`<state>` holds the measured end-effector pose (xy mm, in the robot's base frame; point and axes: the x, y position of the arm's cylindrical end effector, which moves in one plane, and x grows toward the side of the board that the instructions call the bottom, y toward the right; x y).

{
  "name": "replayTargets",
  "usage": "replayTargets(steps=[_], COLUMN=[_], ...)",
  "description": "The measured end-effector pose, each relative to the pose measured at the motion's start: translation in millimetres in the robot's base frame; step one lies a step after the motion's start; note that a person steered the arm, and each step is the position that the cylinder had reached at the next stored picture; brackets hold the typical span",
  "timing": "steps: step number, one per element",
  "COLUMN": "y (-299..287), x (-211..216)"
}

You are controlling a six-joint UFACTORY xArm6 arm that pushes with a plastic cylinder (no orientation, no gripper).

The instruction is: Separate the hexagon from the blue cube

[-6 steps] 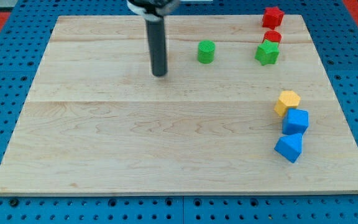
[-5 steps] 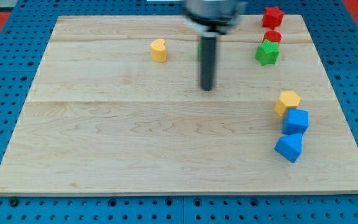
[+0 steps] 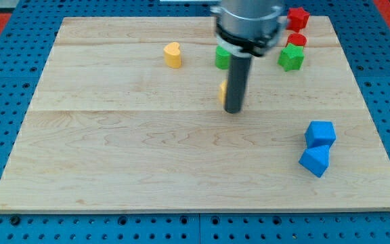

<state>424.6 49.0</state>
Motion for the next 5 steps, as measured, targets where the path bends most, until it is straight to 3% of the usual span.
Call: replayTargets(steps=[1, 2, 3, 4, 5], y=[69, 102, 40, -48, -35], x=[-8, -22, -55, -52, -18])
